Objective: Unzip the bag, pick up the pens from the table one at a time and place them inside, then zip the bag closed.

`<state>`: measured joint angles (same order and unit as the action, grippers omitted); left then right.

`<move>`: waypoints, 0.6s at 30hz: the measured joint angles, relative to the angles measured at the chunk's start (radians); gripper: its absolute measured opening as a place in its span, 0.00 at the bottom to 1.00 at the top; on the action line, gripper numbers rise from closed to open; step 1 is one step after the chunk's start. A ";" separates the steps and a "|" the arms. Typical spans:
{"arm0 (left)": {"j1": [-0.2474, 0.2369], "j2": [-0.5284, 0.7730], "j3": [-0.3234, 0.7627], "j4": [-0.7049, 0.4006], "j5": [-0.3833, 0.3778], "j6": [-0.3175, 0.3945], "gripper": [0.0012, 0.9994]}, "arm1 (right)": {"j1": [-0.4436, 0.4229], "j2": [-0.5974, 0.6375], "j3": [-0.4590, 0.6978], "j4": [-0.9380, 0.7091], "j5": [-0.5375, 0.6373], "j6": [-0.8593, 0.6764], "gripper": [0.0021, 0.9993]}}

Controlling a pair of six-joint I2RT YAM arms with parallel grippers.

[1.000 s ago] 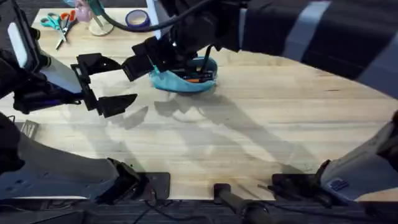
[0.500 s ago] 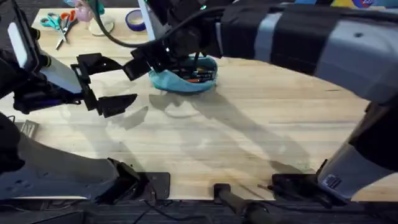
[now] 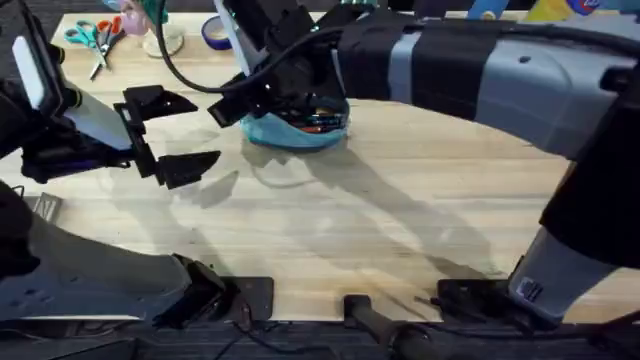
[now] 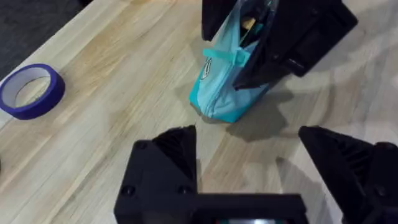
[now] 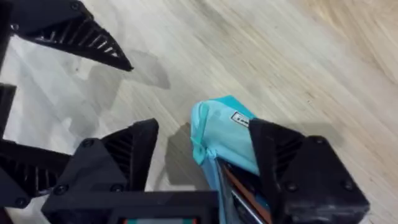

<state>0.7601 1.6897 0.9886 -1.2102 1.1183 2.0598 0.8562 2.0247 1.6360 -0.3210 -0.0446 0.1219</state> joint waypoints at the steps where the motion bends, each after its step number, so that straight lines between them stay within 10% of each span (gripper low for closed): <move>1: 0.000 0.000 0.000 0.000 0.000 0.000 0.99 | 0.000 0.000 0.000 0.002 0.002 -0.002 0.85; 18: 0.000 0.000 0.000 0.000 0.000 0.000 0.99 | 0.000 0.000 0.000 -0.044 0.007 -0.014 0.71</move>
<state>0.7601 1.6897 0.9886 -1.2102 1.1180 2.0595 0.8566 2.0247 1.6360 -0.3655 -0.0376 0.1078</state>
